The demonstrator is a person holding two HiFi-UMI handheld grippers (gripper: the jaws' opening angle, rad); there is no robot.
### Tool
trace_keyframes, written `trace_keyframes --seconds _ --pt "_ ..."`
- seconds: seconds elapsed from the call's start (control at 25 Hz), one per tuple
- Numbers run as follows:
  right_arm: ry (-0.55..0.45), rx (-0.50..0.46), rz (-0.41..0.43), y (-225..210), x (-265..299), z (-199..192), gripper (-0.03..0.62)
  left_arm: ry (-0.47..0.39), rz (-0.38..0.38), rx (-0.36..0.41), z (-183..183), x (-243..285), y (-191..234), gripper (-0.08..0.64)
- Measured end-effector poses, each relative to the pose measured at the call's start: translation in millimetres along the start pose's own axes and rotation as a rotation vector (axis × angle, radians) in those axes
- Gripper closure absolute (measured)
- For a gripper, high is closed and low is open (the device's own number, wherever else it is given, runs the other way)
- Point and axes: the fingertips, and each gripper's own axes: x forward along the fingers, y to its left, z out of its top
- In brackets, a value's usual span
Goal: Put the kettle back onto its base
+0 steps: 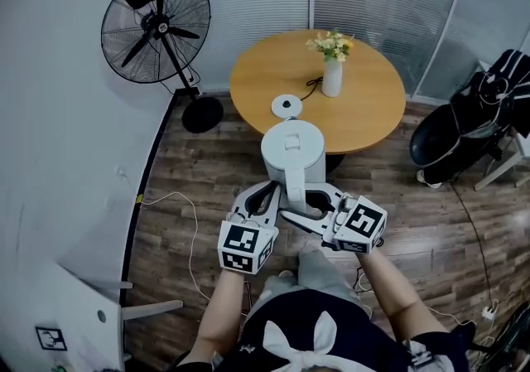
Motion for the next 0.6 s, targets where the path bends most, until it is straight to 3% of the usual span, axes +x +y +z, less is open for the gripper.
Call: trace_keyframes --seconds 0.6 --pt "0.001 0.045 -0.009 -62 10 -8 0.422 0.026 -0.002 -0.017 -2 46 32 0.522"
